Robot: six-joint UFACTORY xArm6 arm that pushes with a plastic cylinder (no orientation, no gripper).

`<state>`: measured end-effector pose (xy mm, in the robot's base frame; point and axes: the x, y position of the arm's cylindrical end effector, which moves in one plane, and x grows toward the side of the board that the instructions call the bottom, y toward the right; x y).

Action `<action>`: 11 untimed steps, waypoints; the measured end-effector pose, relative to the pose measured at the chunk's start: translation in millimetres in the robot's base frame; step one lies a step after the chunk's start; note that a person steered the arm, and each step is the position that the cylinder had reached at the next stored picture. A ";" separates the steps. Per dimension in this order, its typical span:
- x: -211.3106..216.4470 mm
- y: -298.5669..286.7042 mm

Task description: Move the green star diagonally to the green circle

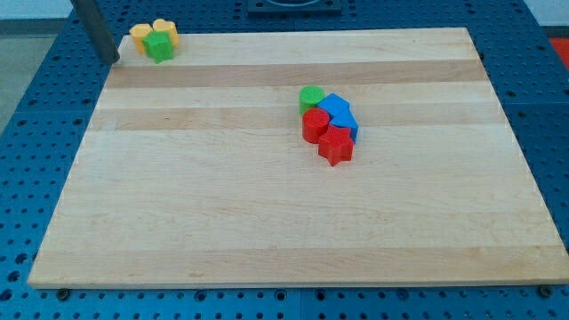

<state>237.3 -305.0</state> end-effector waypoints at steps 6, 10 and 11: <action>-19.4 47.2; 59.9 190.7; 77.0 207.6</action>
